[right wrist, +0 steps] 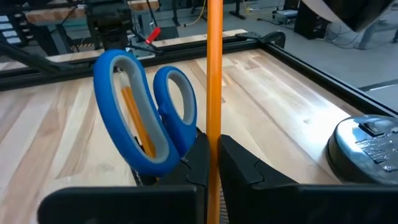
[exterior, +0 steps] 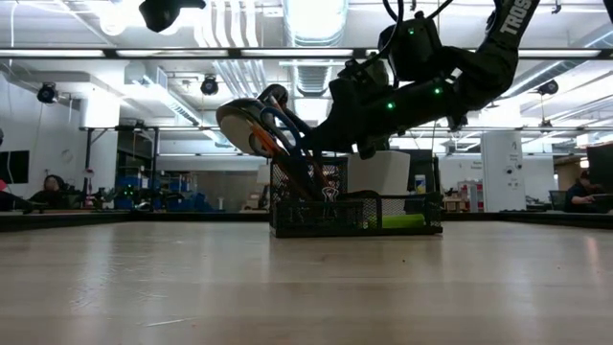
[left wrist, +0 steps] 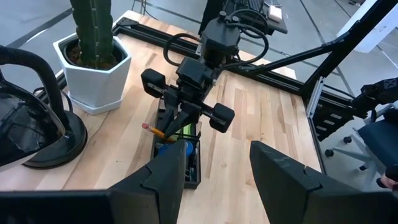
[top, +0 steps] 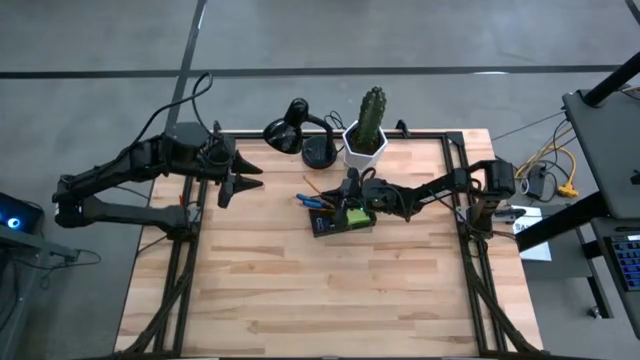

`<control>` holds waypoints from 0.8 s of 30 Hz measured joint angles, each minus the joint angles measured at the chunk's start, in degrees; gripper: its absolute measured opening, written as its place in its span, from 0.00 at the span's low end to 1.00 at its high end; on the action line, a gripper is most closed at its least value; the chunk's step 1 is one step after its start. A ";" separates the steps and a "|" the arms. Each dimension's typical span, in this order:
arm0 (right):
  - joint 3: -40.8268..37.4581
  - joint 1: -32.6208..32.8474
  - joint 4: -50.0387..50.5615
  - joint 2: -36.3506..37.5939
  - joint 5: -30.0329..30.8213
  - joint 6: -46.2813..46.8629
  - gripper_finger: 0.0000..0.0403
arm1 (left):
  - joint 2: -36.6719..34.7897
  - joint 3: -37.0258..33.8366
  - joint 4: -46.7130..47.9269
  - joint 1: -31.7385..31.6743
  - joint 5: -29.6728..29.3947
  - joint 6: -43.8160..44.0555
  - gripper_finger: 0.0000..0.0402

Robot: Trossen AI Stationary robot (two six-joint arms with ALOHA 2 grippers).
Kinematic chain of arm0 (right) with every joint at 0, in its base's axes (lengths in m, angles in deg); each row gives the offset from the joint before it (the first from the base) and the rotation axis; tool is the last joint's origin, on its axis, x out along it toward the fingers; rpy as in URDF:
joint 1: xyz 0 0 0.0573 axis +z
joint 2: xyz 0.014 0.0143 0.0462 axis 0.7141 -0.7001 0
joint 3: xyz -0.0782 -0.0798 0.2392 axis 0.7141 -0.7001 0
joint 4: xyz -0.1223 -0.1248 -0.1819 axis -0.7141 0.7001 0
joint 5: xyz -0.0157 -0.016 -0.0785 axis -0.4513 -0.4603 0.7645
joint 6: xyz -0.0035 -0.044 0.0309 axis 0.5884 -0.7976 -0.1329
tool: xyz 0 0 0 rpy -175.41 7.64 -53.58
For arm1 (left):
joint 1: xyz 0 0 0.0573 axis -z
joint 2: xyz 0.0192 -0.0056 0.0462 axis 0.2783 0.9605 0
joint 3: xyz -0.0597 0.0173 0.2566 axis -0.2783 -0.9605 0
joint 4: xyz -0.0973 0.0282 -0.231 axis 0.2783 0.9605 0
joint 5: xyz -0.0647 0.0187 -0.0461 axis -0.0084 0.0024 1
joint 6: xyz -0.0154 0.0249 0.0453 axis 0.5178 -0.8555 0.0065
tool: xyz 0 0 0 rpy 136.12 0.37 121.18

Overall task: Pick and place office supplies into organizer
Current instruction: Put the yellow pencil into the desk organizer

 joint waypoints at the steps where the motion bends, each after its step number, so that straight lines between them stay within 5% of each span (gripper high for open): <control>1: 0.00 0.00 0.17 0.02 0.00 -0.53 0.03 | 0.00 0.00 0.00 -0.02 0.02 0.01 0.41; 17: -0.13 0.00 1.29 0.02 -0.01 -1.64 0.04 | 0.00 -0.02 0.00 -0.02 0.00 -0.07 0.41; 24: -0.13 0.00 1.35 0.02 0.01 -1.18 0.16 | 0.00 -0.02 0.00 -0.02 0.00 -0.11 0.41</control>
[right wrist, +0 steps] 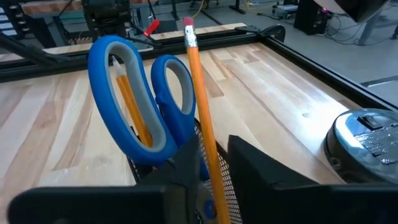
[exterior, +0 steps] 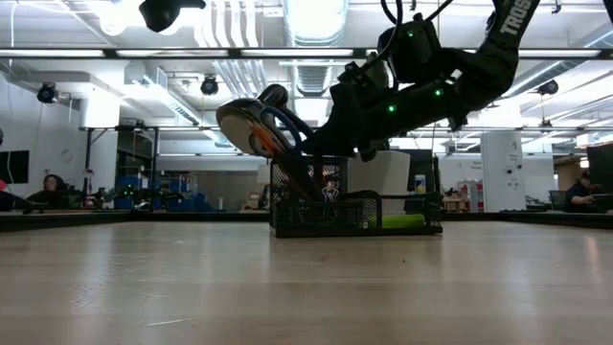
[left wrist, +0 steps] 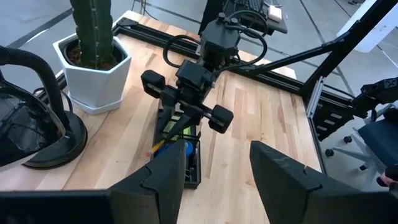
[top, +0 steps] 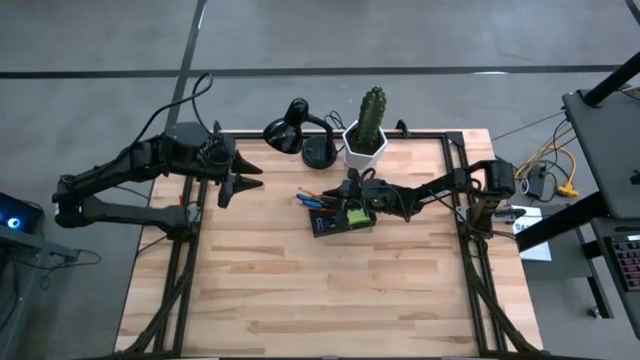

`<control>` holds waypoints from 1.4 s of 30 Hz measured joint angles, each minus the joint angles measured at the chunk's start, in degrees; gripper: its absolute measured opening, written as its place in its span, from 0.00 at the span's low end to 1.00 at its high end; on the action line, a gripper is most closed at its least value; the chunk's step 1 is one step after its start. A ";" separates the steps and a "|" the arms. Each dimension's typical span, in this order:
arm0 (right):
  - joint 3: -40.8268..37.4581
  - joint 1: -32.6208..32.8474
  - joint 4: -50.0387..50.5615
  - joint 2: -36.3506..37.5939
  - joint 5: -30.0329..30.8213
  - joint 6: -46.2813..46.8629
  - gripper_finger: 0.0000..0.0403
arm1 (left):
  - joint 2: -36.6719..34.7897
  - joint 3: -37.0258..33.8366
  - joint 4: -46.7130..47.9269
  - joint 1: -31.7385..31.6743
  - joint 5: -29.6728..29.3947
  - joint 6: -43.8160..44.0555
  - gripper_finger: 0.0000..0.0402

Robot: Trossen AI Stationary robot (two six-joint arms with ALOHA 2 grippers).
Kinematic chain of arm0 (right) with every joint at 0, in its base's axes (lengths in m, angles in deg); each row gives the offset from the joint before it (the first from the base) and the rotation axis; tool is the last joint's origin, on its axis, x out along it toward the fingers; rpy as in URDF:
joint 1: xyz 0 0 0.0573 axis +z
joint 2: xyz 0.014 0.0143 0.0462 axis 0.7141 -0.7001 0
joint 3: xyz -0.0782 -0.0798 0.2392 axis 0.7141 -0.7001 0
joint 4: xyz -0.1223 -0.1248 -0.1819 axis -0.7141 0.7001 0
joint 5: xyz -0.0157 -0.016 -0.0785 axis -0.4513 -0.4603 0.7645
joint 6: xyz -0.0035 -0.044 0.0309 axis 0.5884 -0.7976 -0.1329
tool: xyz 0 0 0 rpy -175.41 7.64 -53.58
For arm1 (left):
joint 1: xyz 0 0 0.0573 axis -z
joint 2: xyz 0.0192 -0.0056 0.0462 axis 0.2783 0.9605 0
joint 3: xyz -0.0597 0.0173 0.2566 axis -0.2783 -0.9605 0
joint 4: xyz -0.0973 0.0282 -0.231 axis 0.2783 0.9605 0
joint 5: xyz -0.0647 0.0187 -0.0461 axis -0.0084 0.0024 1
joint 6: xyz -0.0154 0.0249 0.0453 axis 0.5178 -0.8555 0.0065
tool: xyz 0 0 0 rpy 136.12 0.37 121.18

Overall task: Pick and place office supplies into organizer
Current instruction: Put the yellow pencil into the desk organizer, then return to Home Position

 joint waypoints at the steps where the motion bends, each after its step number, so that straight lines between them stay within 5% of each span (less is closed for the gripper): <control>1: 0.00 0.02 0.00 0.00 0.00 0.37 0.18 | 0.00 0.00 0.00 0.00 0.00 0.00 0.41; 8: 0.00 0.02 0.09 2.45 -0.01 1.70 0.26 | 0.00 -0.02 -0.03 0.00 0.00 -0.02 0.41; 15: -0.02 0.21 4.69 13.28 -0.22 6.55 0.24 | -0.46 -0.07 -4.46 0.01 0.00 -0.16 0.41; 21: -0.04 2.09 20.35 28.51 -1.83 6.41 0.19 | -1.09 -0.07 -16.27 0.02 -0.24 -5.23 0.41; 29: -5.14 4.12 39.20 52.34 -1.71 5.24 0.11 | -0.66 -0.07 -26.59 -0.01 -8.76 -12.25 0.41; 42: -29.27 5.66 40.48 86.49 -1.46 1.87 0.02 | 6.15 -0.02 -36.74 0.02 -8.83 -16.74 0.31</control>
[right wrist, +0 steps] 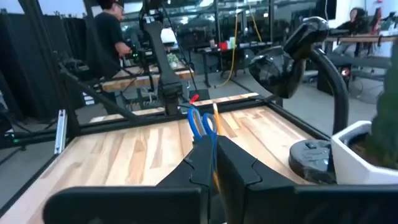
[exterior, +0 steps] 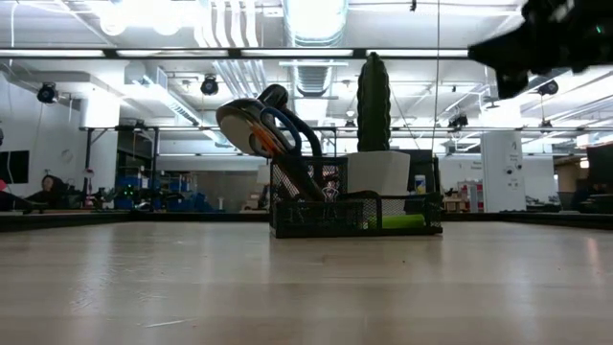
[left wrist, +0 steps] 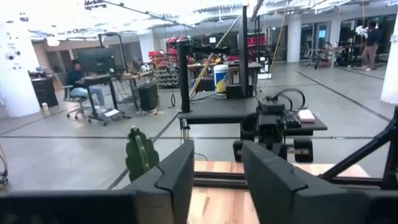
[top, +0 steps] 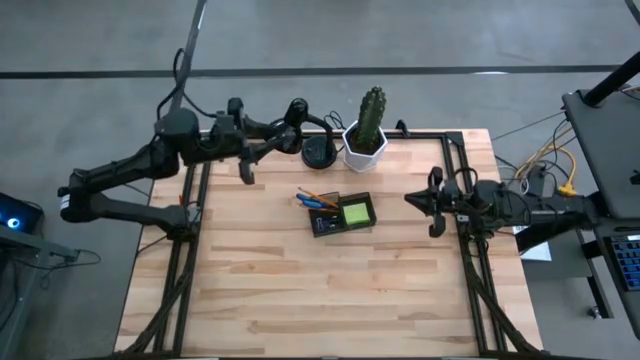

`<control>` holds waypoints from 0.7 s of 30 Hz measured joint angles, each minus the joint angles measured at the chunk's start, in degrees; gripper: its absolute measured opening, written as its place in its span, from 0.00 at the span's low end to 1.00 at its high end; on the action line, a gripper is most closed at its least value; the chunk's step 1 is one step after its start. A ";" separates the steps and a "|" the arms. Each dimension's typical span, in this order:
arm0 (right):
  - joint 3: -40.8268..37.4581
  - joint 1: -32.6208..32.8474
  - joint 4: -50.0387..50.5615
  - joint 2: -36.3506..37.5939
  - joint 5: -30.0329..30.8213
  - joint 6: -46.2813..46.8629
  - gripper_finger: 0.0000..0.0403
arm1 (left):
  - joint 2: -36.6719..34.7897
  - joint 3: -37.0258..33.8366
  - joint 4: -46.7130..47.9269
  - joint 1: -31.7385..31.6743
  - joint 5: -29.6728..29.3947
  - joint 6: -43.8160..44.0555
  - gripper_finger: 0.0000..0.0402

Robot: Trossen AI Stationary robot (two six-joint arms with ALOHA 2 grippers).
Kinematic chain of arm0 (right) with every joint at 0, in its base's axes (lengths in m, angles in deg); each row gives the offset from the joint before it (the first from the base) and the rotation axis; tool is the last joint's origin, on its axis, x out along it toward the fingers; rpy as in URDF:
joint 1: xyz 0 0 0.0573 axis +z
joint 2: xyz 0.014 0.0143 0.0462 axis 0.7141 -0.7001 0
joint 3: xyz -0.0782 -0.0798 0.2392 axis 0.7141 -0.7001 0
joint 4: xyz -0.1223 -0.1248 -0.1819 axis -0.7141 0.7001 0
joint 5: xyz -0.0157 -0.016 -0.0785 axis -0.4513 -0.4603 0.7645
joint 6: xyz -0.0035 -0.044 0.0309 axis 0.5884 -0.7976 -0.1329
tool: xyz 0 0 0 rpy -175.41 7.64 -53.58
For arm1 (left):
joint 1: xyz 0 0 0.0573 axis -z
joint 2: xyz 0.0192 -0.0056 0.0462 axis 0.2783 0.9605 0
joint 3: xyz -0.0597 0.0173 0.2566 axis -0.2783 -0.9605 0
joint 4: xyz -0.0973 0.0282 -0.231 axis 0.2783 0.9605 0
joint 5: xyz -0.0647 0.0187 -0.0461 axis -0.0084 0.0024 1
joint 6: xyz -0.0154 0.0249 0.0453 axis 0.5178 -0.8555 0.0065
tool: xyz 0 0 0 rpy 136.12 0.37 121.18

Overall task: Pick and place office supplies into organizer
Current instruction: Return to Home Position

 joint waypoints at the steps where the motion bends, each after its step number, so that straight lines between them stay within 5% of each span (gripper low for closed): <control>1: -1.69 -0.02 0.10 2.11 0.10 -0.17 0.02 | 0.62 0.00 -0.85 0.01 0.00 0.08 0.28; 9: -9.91 -0.04 -0.07 15.77 3.18 0.39 0.02 | 1.99 -0.01 -0.78 0.13 0.78 0.22 0.03; 14: -10.59 -0.13 0.52 16.30 5.50 0.10 0.02 | -0.26 -4.11 -2.06 0.31 0.85 1.60 0.01; 21: -8.57 -0.13 1.57 15.57 6.14 0.73 0.02 | -8.51 -21.33 -13.23 1.33 0.74 9.25 0.00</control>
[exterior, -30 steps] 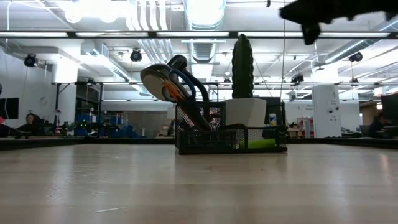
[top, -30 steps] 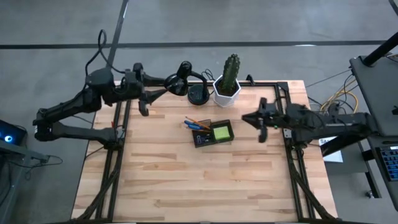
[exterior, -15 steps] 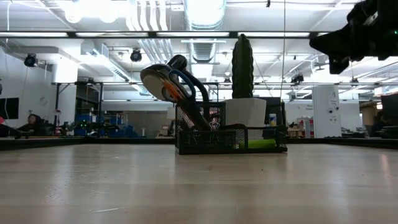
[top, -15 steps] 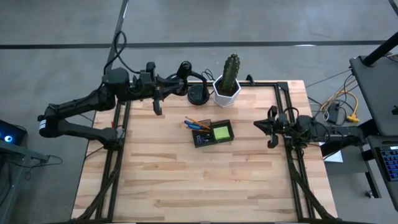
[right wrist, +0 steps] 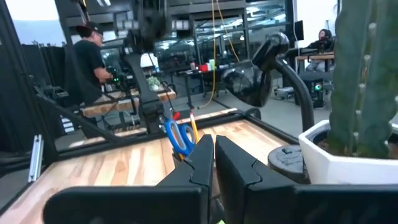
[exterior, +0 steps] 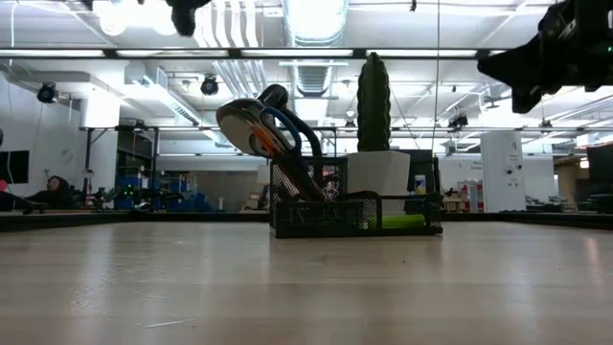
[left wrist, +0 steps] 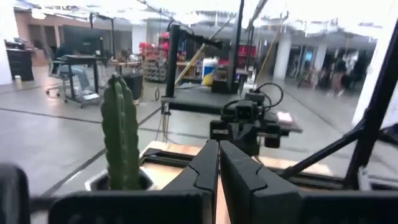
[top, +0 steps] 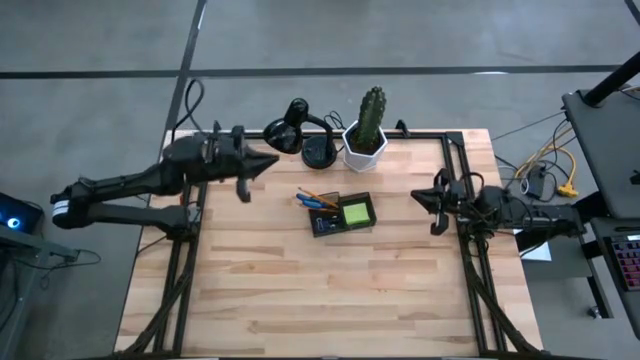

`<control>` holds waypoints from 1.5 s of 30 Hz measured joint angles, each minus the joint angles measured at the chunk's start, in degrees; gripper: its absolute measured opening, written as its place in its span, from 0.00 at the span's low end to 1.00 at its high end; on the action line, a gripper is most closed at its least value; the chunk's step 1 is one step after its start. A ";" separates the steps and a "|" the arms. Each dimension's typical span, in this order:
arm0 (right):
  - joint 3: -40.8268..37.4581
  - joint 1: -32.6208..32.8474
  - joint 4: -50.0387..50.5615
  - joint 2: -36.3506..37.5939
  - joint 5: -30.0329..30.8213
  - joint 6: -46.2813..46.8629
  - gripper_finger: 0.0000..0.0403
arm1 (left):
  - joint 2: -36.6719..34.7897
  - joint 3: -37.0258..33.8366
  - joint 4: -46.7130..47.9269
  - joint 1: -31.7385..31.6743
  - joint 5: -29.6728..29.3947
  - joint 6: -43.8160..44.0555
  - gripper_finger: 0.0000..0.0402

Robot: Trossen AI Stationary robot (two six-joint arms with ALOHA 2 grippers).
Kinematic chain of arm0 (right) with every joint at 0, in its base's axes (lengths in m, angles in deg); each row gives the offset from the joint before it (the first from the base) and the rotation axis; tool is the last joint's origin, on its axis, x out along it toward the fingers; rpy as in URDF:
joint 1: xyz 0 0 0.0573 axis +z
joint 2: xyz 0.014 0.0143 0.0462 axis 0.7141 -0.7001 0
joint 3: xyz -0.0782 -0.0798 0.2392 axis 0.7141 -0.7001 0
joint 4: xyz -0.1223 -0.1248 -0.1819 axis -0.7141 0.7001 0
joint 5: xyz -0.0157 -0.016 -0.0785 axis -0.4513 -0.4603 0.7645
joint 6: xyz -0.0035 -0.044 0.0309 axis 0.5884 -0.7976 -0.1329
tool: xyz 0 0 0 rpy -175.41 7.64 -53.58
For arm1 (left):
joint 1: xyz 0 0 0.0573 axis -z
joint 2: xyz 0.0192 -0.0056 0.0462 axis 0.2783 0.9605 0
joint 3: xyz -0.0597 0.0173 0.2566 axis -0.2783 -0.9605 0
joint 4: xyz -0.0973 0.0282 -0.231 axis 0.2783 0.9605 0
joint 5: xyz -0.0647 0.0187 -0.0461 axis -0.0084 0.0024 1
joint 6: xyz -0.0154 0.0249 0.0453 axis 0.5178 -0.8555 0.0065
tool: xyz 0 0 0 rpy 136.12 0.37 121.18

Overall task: Pick and place office supplies into organizer
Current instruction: Return to Home Position

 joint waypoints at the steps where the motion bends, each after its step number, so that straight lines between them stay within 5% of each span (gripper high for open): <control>1: 0.45 0.00 0.01 -0.06 -0.04 0.00 0.02 | -1.45 -2.45 -1.65 0.47 -0.56 1.45 0.00; 13: 2.75 0.00 0.05 -0.08 0.00 3.20 0.02 | -13.76 -22.55 -8.54 11.32 -8.64 6.37 0.00; 29: 2.35 0.00 6.29 -0.11 3.94 3.42 0.02 | -45.29 -40.59 -5.90 11.50 -8.42 -0.43 0.00; 37: 1.38 0.02 6.13 0.01 -7.53 0.05 0.02 | -43.15 -42.50 -6.27 11.52 -6.40 -0.02 0.00; 45: -3.44 0.03 1.03 -1.72 -9.29 1.32 0.02 | -44.36 -44.06 -6.08 11.52 -5.51 3.24 0.00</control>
